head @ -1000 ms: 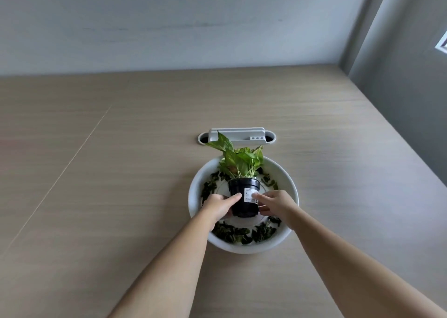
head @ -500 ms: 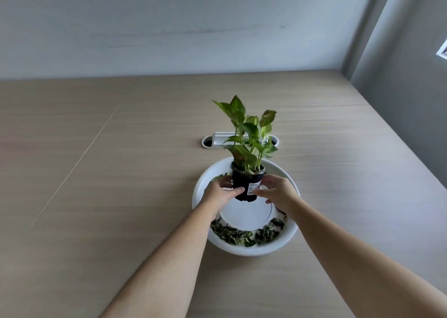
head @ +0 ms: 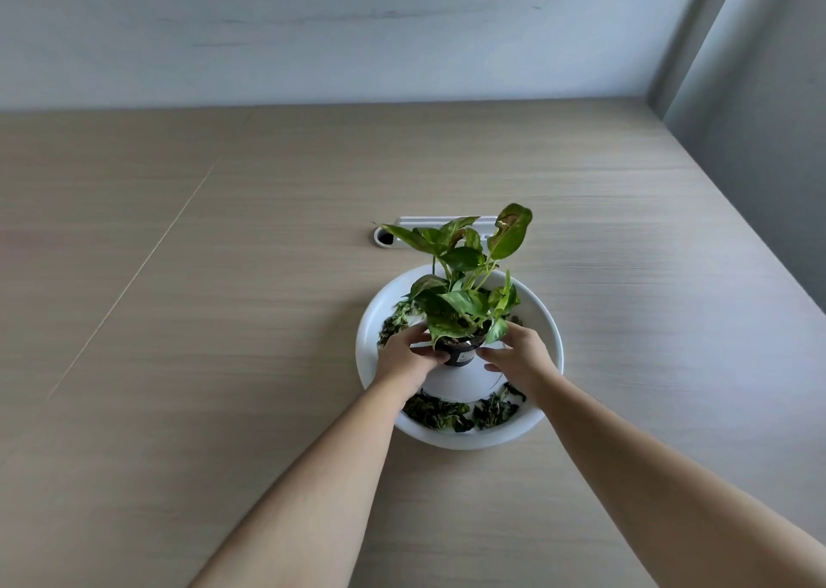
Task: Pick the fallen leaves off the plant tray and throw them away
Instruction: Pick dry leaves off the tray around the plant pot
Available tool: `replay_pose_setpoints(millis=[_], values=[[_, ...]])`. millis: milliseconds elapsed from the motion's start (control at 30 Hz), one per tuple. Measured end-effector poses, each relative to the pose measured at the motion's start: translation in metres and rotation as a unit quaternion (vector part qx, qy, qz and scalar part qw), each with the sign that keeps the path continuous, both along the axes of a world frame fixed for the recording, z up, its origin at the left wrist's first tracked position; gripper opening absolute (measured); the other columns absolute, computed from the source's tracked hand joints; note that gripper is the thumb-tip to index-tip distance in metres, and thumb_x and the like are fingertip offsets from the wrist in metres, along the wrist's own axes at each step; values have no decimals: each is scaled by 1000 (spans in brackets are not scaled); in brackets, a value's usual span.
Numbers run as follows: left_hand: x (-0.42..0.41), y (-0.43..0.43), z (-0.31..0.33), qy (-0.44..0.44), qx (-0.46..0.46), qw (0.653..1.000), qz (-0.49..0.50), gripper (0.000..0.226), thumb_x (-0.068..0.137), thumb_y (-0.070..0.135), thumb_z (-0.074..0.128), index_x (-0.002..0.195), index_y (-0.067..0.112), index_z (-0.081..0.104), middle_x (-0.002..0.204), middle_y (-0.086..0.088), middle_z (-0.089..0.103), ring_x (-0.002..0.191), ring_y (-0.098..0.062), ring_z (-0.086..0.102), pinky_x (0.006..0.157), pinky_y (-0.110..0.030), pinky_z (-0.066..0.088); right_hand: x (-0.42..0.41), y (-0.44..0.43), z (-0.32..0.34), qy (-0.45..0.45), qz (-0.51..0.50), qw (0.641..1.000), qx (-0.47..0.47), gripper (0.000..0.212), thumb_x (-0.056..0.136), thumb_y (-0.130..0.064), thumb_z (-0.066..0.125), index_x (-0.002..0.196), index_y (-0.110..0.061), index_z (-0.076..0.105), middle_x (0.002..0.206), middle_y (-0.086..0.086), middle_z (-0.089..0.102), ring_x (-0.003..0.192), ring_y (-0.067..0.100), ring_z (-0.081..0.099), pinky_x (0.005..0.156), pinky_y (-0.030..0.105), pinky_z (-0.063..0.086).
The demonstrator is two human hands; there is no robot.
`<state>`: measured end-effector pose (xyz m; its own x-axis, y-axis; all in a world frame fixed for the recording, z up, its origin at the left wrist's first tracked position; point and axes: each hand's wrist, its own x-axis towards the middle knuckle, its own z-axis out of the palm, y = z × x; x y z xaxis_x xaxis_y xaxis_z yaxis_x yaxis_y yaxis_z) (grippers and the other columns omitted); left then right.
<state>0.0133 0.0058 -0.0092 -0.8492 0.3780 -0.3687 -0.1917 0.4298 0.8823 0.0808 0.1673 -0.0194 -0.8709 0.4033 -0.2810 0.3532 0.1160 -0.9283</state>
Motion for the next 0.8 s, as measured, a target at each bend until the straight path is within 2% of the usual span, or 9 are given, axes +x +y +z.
replay_pose_setpoints(millis=[133,233,333,400,467,533,633,733,800], values=[[0,1,-4,14,-16,1000,5,41,79,11,72,115,28,66,110,4,70,103,-15,57,88,-29,44,3,1,-4,-8,-3,1000,-1,32,81,-1,67,108,-18,67,114,-3,66,106,23,62,79,31,57],[1,1,-6,17,-19,1000,9,40,78,11,73,114,28,66,116,1,69,105,-16,57,92,-32,46,3,1,-4,-13,-3,1000,-2,35,81,-1,67,112,-17,65,119,0,65,94,17,63,76,26,57],[-1,0,-6,22,-21,1000,1,41,79,11,72,116,25,65,118,-1,69,104,-16,57,87,-29,44,4,1,-4,-19,5,1000,3,38,82,-1,66,117,-15,62,119,0,64,75,2,62,73,22,57],[-2,0,-6,16,-25,1000,-1,43,80,12,72,119,24,62,118,-1,69,100,-14,57,77,-24,46,4,3,-5,-31,11,999,14,42,82,1,66,121,-13,60,118,1,64,69,-1,62,75,26,57],[-2,-1,-6,6,-38,999,10,44,80,14,72,122,22,61,114,0,69,94,-13,59,65,-18,45,4,7,-7,-53,-3,998,37,43,80,2,67,121,-9,59,114,5,65,70,6,63,81,33,57],[-1,-4,-3,28,-103,994,22,33,81,14,70,112,16,63,104,-1,69,91,-17,61,70,-21,47,5,12,-8,-81,-27,992,90,37,79,3,66,115,-6,62,102,6,66,76,17,64,83,39,58],[1,-10,-1,117,-238,962,-61,7,82,16,63,87,12,64,95,-5,68,94,-23,64,79,-30,52,8,15,-2,-122,20,969,214,20,81,-2,65,100,-7,68,87,2,66,79,19,62,78,34,57],[12,-12,4,161,-313,916,-191,16,80,30,68,89,18,63,95,-1,64,86,-19,60,73,-30,49,14,4,8,-177,166,918,314,16,80,-14,68,96,-14,69,94,1,68,85,19,64,76,29,55],[19,-11,4,168,-314,903,-240,26,76,42,71,92,25,61,95,1,57,84,-18,55,70,-28,44,17,-7,12,-202,242,872,375,19,77,-27,70,95,-20,68,100,0,69,90,19,64,78,32,56]])
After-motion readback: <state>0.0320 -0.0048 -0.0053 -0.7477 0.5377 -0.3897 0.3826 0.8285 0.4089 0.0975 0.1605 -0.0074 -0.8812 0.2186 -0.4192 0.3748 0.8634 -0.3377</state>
